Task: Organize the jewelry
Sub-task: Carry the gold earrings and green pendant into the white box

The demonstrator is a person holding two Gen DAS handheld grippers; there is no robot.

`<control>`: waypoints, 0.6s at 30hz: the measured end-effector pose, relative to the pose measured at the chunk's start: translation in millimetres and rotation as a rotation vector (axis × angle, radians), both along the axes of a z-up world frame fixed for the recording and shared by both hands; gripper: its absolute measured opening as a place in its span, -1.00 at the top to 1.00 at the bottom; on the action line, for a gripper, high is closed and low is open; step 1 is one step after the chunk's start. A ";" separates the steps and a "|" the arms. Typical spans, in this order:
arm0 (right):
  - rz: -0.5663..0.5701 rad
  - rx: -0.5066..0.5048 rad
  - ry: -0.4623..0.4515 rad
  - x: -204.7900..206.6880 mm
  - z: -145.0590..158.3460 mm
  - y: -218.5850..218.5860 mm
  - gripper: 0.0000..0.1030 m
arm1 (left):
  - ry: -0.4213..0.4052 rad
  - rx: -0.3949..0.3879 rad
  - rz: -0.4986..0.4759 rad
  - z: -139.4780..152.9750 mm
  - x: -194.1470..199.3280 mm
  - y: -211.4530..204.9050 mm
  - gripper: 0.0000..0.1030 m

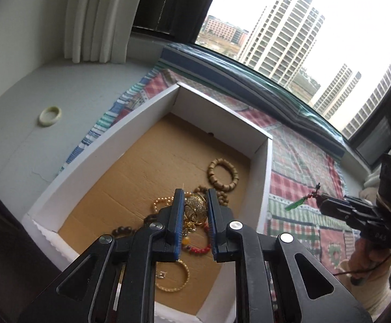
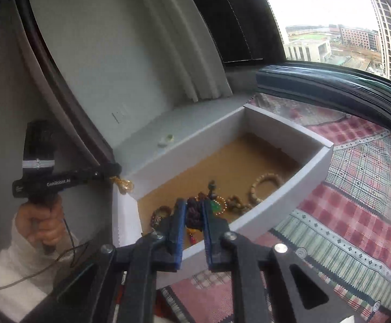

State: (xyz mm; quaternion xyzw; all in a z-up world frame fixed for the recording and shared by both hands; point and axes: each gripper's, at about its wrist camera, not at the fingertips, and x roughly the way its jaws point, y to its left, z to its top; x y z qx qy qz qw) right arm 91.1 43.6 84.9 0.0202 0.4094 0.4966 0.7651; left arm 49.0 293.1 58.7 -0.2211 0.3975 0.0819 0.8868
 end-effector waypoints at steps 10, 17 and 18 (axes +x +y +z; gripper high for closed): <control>0.157 -0.254 0.125 16.8 -79.5 115.3 0.76 | 0.162 -0.039 0.045 -76.9 65.1 51.0 0.69; 0.165 -0.368 0.088 6.2 -102.1 131.5 0.17 | 0.141 0.103 0.064 -71.2 51.0 35.8 -0.51; 0.146 -0.378 0.064 6.5 -99.1 127.8 0.17 | 0.132 0.152 0.062 -64.9 44.5 29.4 -0.59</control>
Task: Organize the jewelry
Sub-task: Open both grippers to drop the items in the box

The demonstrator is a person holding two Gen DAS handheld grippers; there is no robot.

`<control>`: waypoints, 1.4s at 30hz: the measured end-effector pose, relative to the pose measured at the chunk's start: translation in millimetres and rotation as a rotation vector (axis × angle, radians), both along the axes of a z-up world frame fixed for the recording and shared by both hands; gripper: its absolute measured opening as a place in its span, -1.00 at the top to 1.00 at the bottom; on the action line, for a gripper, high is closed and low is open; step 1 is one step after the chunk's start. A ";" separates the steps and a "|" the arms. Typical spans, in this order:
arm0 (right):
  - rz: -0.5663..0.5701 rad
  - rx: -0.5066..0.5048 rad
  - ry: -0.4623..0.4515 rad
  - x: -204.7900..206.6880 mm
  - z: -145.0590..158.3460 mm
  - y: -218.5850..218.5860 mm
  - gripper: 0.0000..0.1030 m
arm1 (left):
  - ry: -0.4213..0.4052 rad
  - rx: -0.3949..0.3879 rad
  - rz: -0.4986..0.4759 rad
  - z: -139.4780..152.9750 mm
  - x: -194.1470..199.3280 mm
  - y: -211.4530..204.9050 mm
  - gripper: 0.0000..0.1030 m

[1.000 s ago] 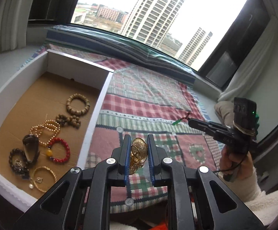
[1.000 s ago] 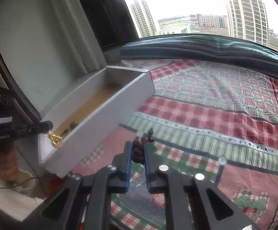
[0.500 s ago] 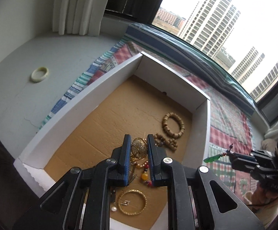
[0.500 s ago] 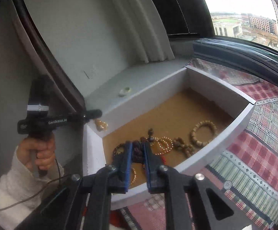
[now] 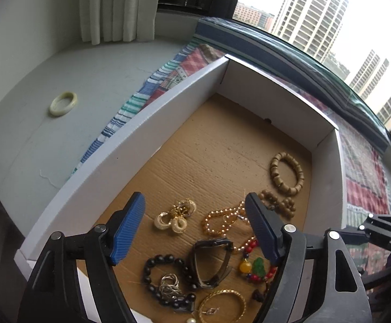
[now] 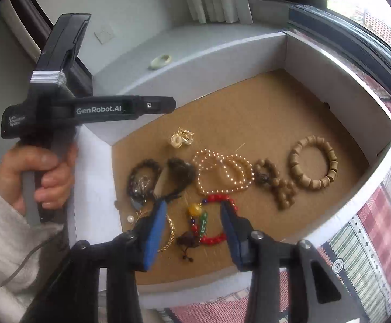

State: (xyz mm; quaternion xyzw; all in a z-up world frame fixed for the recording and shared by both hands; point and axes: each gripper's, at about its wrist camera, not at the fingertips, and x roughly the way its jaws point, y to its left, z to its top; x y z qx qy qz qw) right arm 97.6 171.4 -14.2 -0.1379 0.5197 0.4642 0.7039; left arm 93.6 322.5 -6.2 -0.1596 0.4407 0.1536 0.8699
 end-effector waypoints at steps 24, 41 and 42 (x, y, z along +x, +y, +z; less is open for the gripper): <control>-0.140 -0.094 -0.257 -19.8 12.2 -20.8 -0.42 | 0.096 0.171 0.170 14.3 -73.4 -80.0 -0.98; -0.142 -0.130 -0.262 -21.7 4.1 -11.2 -0.43 | 0.091 0.133 0.236 5.8 -81.7 -63.8 -0.98; -0.141 -0.131 -0.263 -22.5 4.0 -10.4 -0.43 | 0.088 0.144 0.236 5.4 -82.1 -64.2 -0.98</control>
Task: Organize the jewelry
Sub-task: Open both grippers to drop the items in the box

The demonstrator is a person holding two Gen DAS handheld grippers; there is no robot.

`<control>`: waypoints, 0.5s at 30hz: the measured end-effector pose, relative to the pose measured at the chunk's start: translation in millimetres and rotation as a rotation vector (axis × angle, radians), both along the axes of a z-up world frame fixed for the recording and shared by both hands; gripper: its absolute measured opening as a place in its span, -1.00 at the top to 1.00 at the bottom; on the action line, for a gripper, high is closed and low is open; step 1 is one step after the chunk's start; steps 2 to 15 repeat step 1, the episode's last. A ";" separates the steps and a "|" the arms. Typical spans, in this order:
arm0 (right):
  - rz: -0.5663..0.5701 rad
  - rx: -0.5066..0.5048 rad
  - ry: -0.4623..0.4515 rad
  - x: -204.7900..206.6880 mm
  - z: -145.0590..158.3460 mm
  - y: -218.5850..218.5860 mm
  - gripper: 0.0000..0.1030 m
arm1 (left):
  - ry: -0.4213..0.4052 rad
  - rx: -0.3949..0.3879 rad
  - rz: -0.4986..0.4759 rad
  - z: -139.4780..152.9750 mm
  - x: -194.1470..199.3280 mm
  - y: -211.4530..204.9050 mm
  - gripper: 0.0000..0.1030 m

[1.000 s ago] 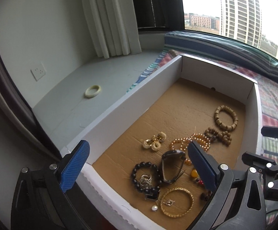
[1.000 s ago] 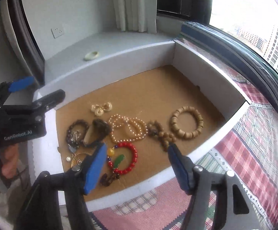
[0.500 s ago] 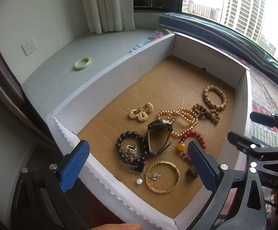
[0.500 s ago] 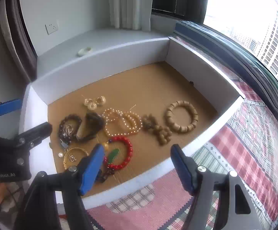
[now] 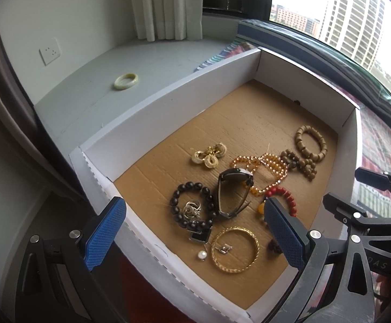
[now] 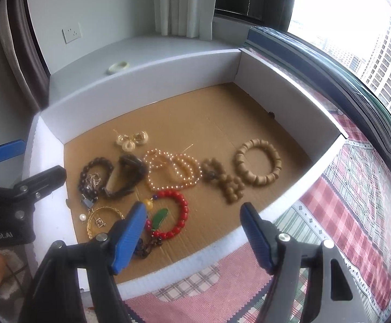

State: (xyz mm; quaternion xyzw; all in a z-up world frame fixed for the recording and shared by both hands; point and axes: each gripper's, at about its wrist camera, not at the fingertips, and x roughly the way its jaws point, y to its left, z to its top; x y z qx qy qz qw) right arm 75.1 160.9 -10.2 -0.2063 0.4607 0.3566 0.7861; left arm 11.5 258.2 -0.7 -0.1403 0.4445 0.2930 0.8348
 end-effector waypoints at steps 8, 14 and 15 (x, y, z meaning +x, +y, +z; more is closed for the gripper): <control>0.001 0.000 0.000 -0.9 0.0 0.6 -0.43 | 0.002 0.010 -0.001 -0.4 -0.1 -0.6 -0.98; 0.001 0.000 0.000 -0.9 0.0 0.6 -0.43 | 0.002 0.010 -0.001 -0.4 -0.1 -0.6 -0.98; 0.001 0.000 0.000 -0.9 0.0 0.6 -0.43 | 0.002 0.010 -0.001 -0.4 -0.1 -0.6 -0.98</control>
